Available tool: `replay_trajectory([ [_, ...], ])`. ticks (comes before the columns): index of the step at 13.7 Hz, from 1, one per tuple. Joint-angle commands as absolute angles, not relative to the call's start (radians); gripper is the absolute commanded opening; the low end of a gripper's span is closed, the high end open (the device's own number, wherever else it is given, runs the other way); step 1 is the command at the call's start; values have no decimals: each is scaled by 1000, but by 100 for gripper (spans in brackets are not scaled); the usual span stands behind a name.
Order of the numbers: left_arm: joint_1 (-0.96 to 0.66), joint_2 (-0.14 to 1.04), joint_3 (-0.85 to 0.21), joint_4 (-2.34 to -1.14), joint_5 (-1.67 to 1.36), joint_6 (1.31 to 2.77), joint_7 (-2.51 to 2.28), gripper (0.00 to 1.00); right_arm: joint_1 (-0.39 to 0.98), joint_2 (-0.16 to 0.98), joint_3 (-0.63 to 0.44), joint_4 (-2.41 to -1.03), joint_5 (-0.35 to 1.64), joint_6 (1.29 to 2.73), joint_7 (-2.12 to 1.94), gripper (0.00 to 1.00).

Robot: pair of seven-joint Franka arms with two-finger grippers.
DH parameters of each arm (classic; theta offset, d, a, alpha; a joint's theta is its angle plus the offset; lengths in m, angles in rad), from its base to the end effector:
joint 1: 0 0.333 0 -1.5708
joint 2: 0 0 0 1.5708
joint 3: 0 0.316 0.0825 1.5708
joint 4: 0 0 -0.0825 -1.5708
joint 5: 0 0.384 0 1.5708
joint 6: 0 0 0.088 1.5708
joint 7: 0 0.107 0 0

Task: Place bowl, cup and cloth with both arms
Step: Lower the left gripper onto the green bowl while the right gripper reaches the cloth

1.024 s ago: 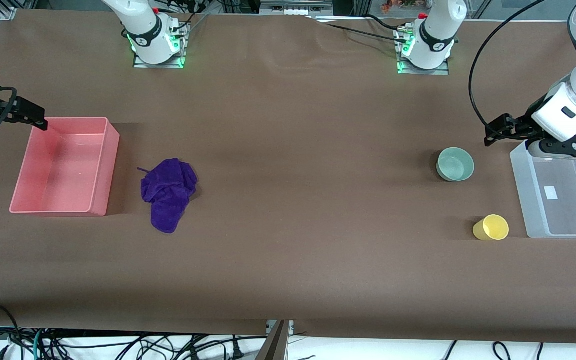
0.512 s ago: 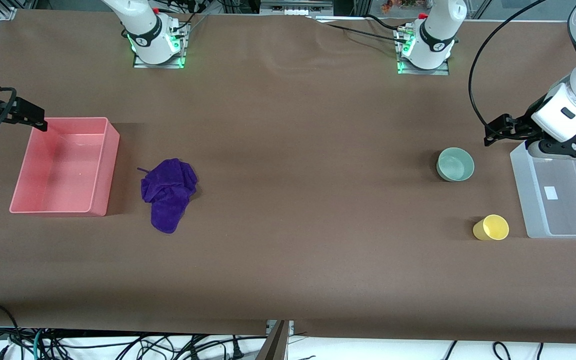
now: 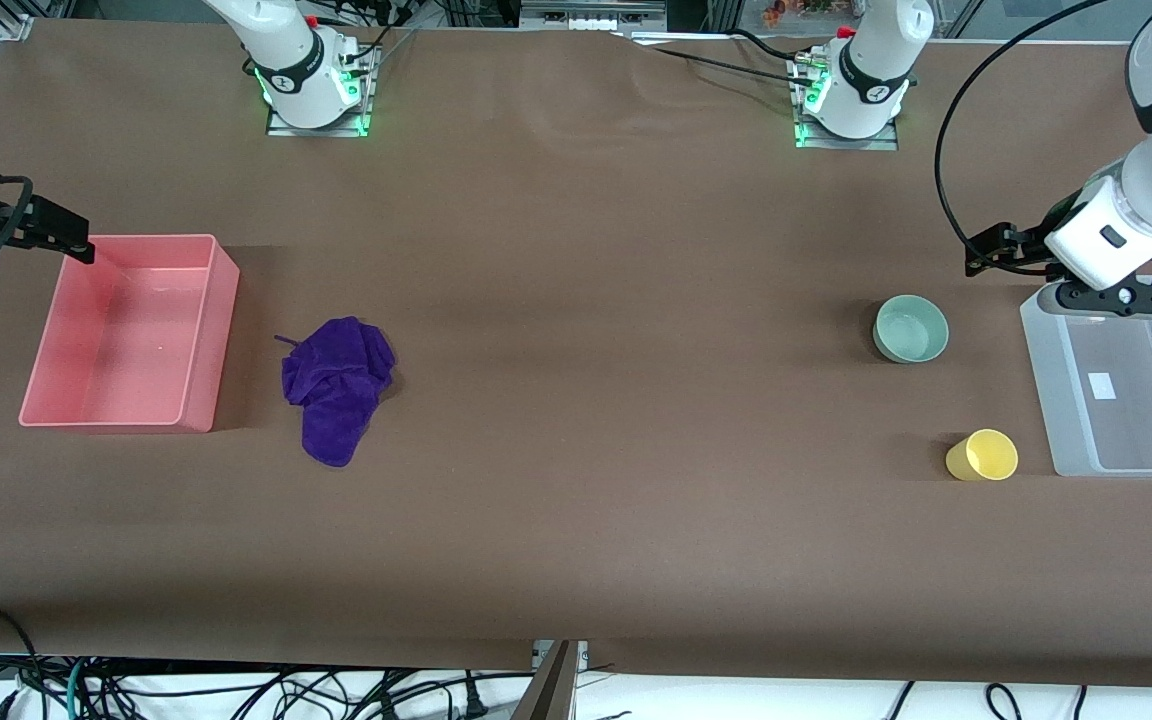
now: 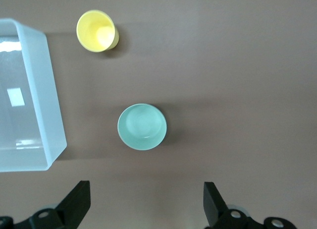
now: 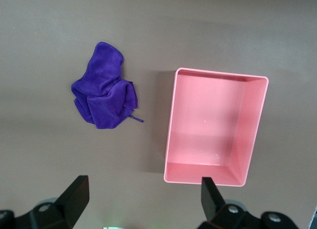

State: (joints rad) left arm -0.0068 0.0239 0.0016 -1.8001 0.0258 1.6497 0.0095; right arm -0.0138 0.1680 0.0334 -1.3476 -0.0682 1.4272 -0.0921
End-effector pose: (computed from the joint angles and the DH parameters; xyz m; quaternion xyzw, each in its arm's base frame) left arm 0.5506 -0.0003 0.5100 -0.9961 0.0095 0.0871 0.0126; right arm 0.5913 0.0016 0.6202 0.9972 0.0522 -0.0452 0.0295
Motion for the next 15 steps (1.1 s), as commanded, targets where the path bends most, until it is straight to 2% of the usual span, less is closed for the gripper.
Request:
replay_trajectory([
  [1,55,8,3,-1932,40,1750,38,100,-17,163,34,-1351,-55,1436,-92,100],
  [6,115,46,2,-2250,37,2157,118,100,-15,195,37,-1348,3,1456,-92,100],
  [9,164,196,2,-2279,25,2320,190,99,-14,320,38,-1355,34,1518,-101,100],
  [11,201,279,-3,-2279,-9,2413,216,92,11,380,43,-1362,34,1575,-106,100],
  [12,204,303,-3,-2278,-40,2430,231,84,30,409,43,-1364,35,1616,-97,100],
  [14,196,331,-5,-2270,-86,2430,236,24,96,417,43,-1446,18,1753,-72,100],
  [15,199,340,-5,-2269,-86,2430,238,12,103,413,43,-1512,20,1823,-27,100],
])
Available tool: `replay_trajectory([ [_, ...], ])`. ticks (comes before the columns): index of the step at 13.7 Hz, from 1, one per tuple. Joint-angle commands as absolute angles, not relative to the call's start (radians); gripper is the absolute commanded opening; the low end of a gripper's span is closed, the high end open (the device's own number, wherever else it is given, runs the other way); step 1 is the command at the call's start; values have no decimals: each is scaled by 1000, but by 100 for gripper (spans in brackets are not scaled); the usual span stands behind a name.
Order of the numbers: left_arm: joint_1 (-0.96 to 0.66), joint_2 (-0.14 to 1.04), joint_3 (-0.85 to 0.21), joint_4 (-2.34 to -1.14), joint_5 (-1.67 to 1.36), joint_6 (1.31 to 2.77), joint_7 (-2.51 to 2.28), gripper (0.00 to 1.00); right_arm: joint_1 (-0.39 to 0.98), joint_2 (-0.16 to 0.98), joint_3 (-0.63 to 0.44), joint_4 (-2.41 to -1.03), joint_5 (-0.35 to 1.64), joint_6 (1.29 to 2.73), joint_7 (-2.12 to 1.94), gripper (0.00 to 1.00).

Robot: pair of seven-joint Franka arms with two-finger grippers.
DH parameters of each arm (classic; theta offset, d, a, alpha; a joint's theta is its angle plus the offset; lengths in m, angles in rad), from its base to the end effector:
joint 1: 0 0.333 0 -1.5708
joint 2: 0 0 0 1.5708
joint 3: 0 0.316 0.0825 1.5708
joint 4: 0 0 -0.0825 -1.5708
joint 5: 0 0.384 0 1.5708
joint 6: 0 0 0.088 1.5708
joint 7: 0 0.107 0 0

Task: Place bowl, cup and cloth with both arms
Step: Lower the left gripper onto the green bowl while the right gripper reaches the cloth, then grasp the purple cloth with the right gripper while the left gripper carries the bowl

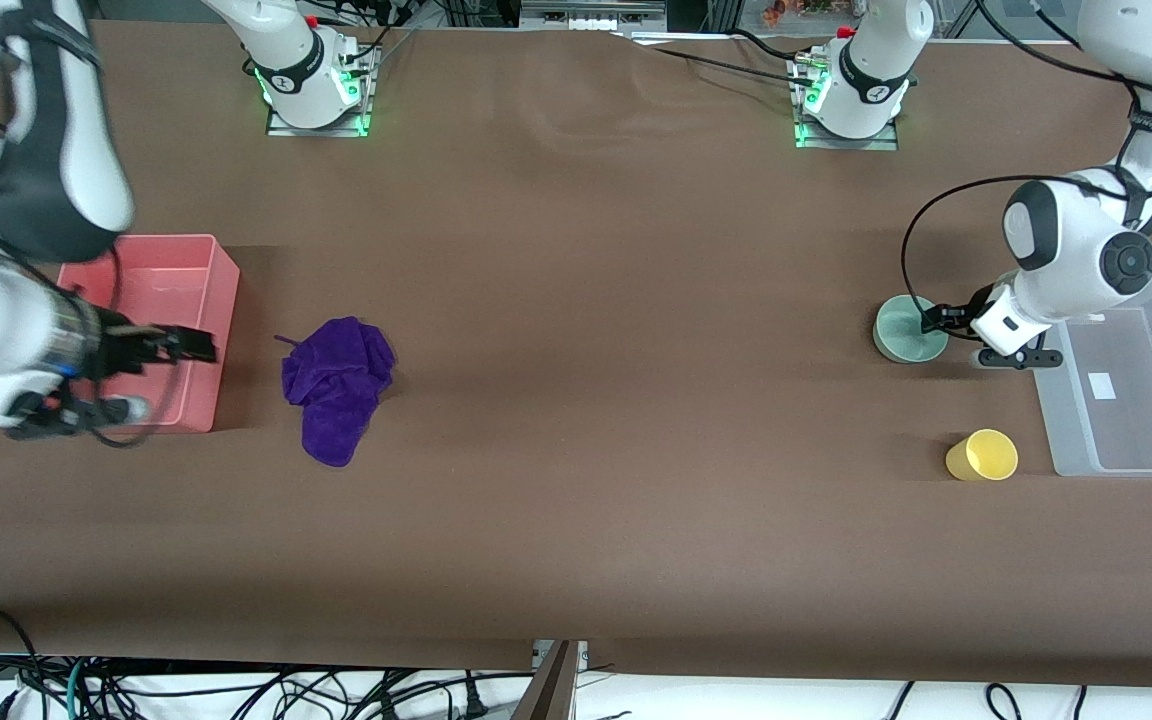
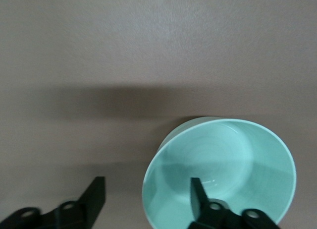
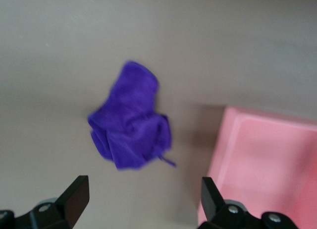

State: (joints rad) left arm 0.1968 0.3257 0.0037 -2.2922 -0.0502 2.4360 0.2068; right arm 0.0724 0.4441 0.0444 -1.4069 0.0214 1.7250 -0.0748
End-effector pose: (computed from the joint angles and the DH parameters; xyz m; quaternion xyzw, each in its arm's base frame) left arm 0.4997 0.1015 0.1936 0.9956 0.0173 -0.0861 0.0319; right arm 0.6717 0.0758 0.4391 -0.9936 -0.0916 0.0631 0.0188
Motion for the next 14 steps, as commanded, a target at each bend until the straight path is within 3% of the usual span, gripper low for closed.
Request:
replay_trajectory([
  [1,202,351,-6,-2266,-87,2430,238,2,106,405,44,-1584,24,1897,23,100],
  [6,210,327,-11,-2247,-87,2407,271,0,112,382,45,-1911,26,2202,40,100],
  [8,212,253,-9,-2214,-89,2303,272,0,107,380,45,-1997,29,2299,41,100],
  [12,235,244,-3,-1900,-83,1846,317,0,106,396,44,-2112,29,2477,40,100],
  [14,271,274,3,-1766,-58,1767,420,0,107,403,46,-2115,26,2479,34,95],
])
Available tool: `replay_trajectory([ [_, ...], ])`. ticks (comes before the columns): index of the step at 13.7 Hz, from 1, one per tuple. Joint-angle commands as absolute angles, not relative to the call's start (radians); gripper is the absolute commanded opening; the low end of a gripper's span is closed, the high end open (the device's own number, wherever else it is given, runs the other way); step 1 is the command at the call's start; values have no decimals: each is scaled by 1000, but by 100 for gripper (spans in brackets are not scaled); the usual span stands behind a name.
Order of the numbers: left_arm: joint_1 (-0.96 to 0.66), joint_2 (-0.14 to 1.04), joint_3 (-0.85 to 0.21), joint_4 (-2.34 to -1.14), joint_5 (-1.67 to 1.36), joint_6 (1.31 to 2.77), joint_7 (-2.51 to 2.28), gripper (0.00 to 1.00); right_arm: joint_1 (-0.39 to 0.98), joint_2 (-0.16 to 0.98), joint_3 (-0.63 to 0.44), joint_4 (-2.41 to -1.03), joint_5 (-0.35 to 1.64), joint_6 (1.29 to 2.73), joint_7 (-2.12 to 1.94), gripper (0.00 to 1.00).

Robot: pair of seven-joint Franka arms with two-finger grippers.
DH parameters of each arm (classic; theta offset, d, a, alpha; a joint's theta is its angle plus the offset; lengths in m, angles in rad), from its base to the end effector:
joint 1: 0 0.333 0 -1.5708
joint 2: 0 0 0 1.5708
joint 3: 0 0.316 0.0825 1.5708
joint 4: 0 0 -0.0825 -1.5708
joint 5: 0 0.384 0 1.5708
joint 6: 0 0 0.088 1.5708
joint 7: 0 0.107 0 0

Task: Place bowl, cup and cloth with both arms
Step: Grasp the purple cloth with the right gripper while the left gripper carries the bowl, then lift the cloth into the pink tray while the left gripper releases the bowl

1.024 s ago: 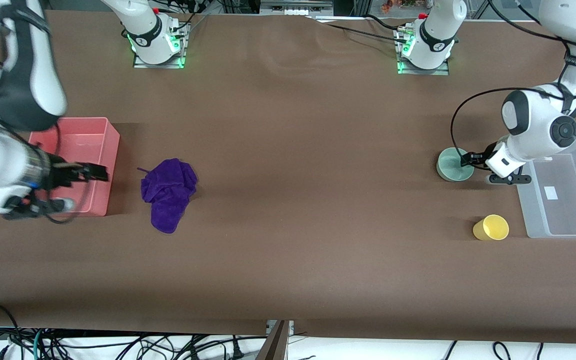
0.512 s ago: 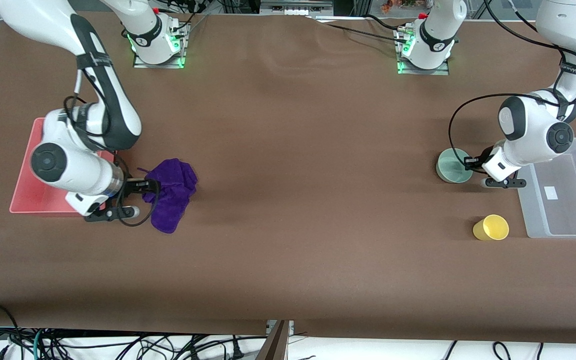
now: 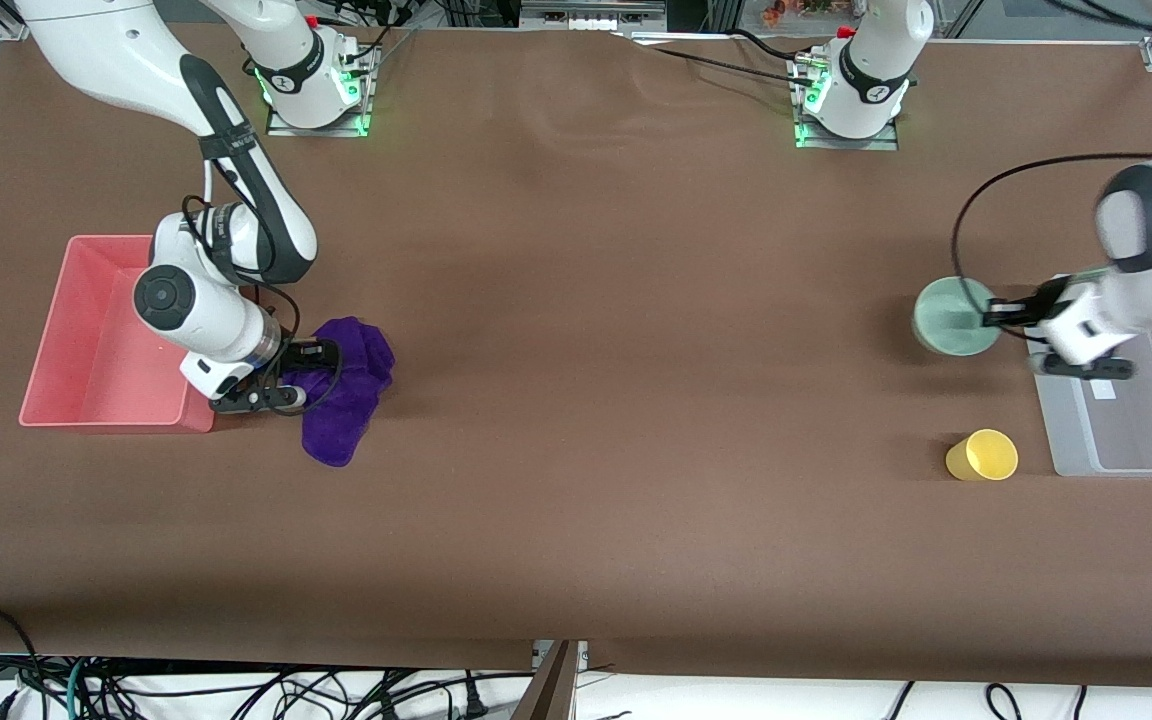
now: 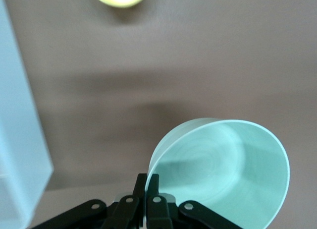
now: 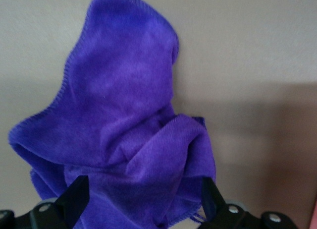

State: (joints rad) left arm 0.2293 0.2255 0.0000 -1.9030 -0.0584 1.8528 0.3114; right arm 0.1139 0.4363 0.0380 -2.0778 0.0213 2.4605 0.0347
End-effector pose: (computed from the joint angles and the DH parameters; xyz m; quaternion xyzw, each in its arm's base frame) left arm 0.5621 0.1265 0.3625 0.9897 -0.0287 -0.1252 0.0624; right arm 0.5760 0.0880 0.2107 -0.9984 -0.0485 0.0279 0.0120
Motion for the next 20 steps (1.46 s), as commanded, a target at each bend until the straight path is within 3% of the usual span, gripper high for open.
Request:
replay_trajectory([
  [1,305,291,3,-1714,-19,1763,499,0,109,406,46,-2115,26,2479,31,76],
  [3,382,389,0,-1591,49,1766,663,0,110,411,46,-2115,26,2477,40,13],
  [4,421,452,2,-1532,49,1770,736,0,112,411,46,-2108,26,2473,43,0],
  [7,530,628,0,-1389,46,1820,877,0,126,414,55,-2095,23,2473,142,0],
  [9,569,702,0,-1385,35,1951,943,0,127,410,58,-2080,21,2455,146,0],
  [14,604,787,0,-1385,20,2071,977,0,121,382,57,-1806,17,2027,135,0],
  [15,606,787,0,-1385,18,2071,976,32,117,373,55,-1731,8,1917,130,0],
  [16,607,782,-2,-1385,18,2069,973,83,114,361,52,-1653,-15,1807,106,0],
  [17,604,775,-2,-1384,18,2065,971,100,109,353,49,-1567,-32,1692,63,0],
  [20,591,681,-15,-1379,28,1996,968,100,86,351,-20,-1327,-43,1378,-113,0],
])
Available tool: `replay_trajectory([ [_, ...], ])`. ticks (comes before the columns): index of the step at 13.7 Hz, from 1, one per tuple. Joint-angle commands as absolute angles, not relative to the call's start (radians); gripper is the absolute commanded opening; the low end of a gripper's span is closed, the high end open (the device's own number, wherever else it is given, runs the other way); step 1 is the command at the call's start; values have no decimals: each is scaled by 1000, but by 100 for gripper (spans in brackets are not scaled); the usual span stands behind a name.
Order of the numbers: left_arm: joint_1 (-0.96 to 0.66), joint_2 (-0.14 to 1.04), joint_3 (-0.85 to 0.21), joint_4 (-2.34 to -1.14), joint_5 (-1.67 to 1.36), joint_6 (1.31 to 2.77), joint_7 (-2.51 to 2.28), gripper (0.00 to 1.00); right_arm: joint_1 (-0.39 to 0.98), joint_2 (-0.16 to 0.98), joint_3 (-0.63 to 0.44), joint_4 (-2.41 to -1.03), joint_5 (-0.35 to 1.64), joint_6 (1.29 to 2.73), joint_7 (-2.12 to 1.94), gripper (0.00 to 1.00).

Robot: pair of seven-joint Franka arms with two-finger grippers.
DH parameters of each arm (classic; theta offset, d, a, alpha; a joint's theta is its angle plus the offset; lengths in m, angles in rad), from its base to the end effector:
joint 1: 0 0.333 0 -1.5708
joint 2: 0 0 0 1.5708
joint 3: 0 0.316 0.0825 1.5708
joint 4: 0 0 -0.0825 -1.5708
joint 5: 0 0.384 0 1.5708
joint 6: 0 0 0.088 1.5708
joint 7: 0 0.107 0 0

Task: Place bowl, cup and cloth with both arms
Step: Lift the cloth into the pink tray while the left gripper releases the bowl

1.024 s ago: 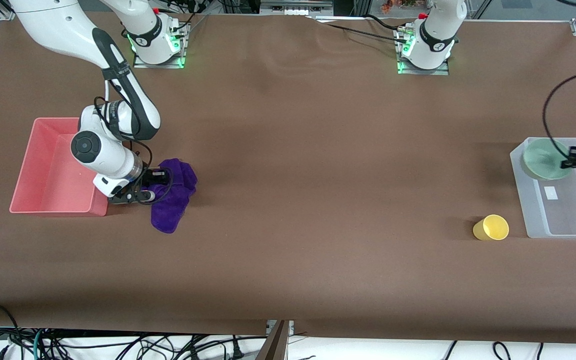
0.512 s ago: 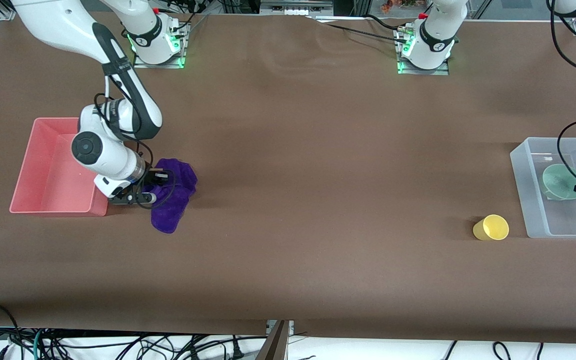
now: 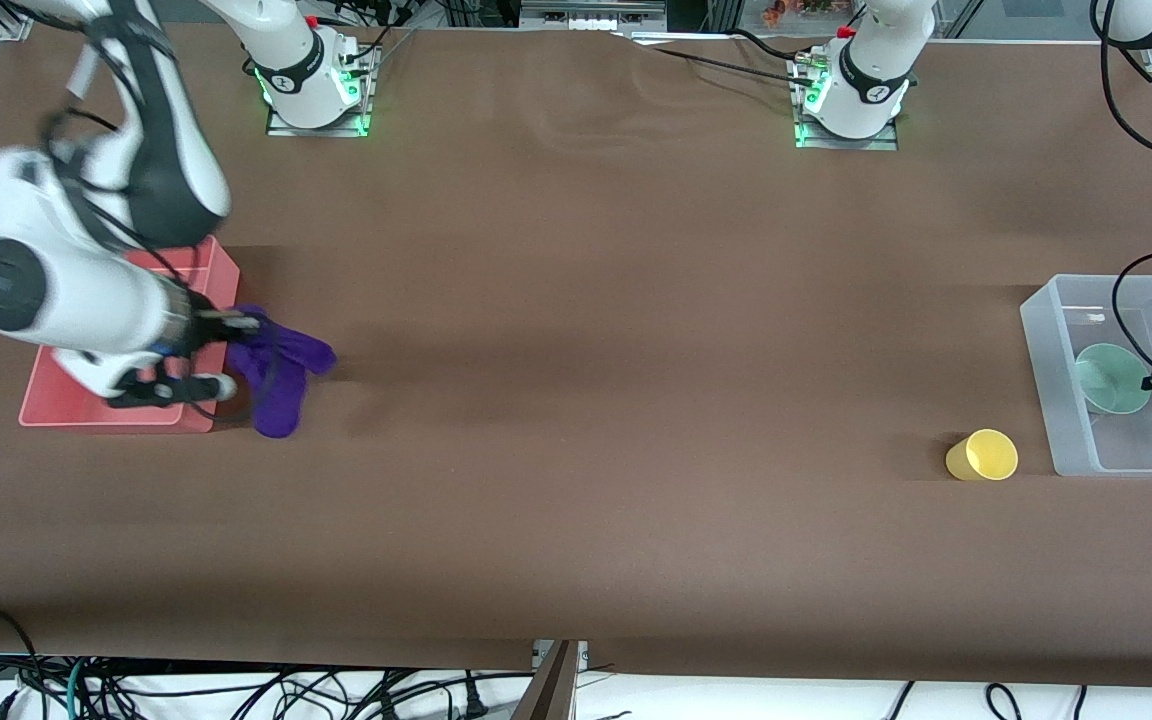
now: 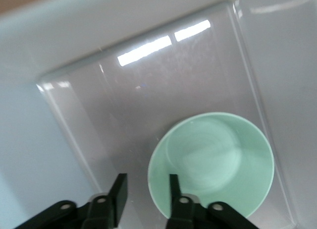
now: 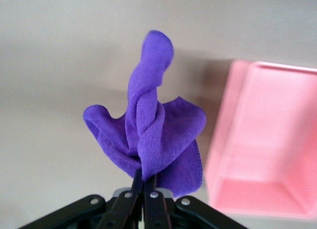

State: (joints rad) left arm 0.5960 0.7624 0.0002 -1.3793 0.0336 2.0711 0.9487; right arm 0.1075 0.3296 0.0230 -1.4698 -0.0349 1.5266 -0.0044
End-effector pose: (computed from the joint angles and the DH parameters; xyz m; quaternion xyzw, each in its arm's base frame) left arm 0.5997 0.4090 0.2535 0.9822 -0.1837 -0.0354 0.0142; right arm 0.6243 0.0762 0.4720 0.9883 0.0683 -0.1348 0.0221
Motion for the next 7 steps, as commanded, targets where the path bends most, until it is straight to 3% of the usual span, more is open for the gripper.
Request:
replay_trajectory([
  [1,560,640,-17,-1378,25,1926,960,100,86,350,-70,-1284,-43,1320,-202,0],
  [5,384,571,-12,-1378,18,1868,856,100,80,351,-335,-1299,-49,1292,-591,0],
  [7,310,603,-11,-1370,17,1876,729,100,78,360,-394,-1391,-41,1342,-633,0],
])
